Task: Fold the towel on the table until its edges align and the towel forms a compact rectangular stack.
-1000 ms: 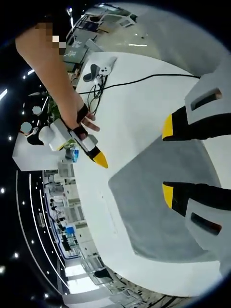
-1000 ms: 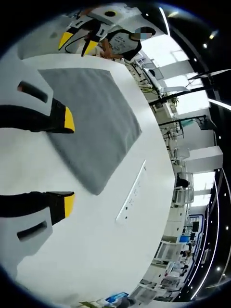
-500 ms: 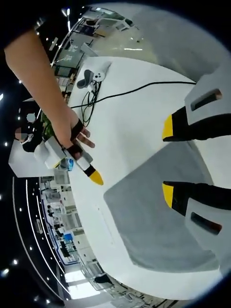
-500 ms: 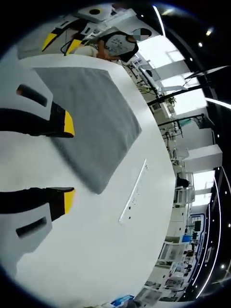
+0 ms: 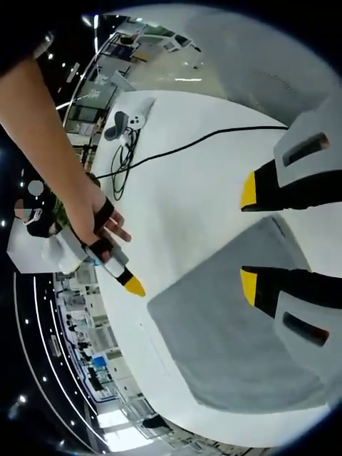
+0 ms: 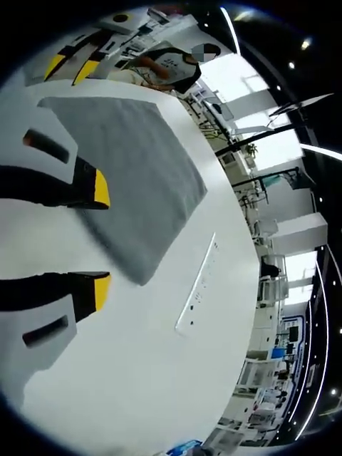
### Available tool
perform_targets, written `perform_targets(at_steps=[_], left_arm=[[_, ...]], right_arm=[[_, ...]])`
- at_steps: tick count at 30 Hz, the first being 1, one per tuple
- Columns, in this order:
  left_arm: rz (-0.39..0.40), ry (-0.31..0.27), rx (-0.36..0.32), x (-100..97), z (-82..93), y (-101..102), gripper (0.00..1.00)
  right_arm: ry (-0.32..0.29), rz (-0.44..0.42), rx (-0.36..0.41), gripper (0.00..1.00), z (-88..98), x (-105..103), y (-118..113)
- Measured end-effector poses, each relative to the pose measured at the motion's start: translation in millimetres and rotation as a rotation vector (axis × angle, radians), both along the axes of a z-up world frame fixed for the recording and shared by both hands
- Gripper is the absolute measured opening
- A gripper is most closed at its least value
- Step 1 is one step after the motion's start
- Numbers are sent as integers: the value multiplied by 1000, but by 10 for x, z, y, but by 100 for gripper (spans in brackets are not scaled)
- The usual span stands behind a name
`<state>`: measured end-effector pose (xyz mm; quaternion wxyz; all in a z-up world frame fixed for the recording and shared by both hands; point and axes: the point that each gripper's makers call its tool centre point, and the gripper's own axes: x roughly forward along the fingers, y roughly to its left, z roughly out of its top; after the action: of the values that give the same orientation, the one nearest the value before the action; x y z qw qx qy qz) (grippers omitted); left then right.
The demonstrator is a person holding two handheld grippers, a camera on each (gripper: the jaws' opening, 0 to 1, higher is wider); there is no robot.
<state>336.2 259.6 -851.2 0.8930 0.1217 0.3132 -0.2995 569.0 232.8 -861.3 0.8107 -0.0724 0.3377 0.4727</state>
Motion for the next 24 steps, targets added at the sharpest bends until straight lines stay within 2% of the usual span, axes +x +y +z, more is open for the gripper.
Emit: perform_targets(at_steps=[8, 15, 18, 24], left_arm=[[-12, 21, 20, -10, -100, -8, 31], [-47, 38, 41, -37, -213, -96, 28], [-45, 79, 38, -46, -307, -117, 29], [-60, 103, 81, -92, -429, -117, 29]], right_arm=[[-10, 18, -1, 30, -47, 91, 83], [-25, 2, -18, 25, -115, 230, 90], [-29, -6, -27, 23, -151, 258, 81], [-35, -21, -32, 23, -190, 342, 110]])
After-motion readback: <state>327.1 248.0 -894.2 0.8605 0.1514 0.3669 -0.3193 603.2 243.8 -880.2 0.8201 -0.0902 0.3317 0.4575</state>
